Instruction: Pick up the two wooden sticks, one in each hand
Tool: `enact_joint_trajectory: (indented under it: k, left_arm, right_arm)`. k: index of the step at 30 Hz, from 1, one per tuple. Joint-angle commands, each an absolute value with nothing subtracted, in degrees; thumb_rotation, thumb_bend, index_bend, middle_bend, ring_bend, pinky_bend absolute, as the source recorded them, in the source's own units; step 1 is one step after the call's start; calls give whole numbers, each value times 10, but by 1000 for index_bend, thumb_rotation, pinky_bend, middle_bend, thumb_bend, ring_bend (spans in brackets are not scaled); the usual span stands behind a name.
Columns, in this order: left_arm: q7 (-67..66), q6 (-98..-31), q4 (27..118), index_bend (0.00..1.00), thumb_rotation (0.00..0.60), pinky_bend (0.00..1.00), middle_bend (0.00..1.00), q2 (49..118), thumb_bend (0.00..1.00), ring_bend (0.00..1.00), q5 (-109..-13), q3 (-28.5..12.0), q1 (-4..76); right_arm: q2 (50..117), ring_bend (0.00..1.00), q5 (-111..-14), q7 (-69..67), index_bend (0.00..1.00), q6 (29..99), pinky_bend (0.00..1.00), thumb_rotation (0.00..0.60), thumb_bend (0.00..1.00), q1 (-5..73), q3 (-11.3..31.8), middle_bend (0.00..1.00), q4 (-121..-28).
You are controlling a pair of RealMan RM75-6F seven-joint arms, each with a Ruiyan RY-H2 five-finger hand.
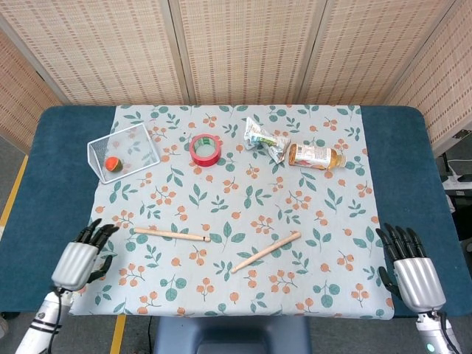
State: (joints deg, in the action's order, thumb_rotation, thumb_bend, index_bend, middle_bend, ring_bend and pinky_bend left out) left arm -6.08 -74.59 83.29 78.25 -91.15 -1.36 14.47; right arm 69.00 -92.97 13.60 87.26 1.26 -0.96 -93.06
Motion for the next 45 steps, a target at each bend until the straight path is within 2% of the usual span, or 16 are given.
enact_joint_trajectory:
  k: [1, 6, 18, 30, 45]
  left_arm:
    - [-110, -705, 788, 219, 600, 179, 217, 844, 493, 68, -919, -28, 191]
    - [-155, -671, 752, 244, 600, 179, 255, 895, 492, 88, -895, -40, 217]
    - [-201, -666, 670, 250, 600, 180, 280, 967, 487, 111, -873, -47, 243]
    - [-234, -698, 594, 423, 600, 199, 422, 1016, 472, 221, -864, -50, 248]
    - [-243, -688, 575, 399, 600, 198, 405, 1023, 468, 219, -854, -41, 256]
  right_arm:
    - [689, 0, -928, 134, 0, 874, 0, 600, 375, 12, -8, 0, -930]
    - [686, 0, -927, 129, 0, 875, 0, 600, 375, 11, -7, 0, -930]
    - [680, 0, -925, 127, 0, 871, 0, 600, 375, 11, -9, 0, -937]
    - [679, 0, -921, 128, 0, 865, 0, 600, 375, 11, -9, 0, -939]
    - [679, 0, -921, 131, 0, 863, 0, 600, 375, 11, -10, 0, -941]
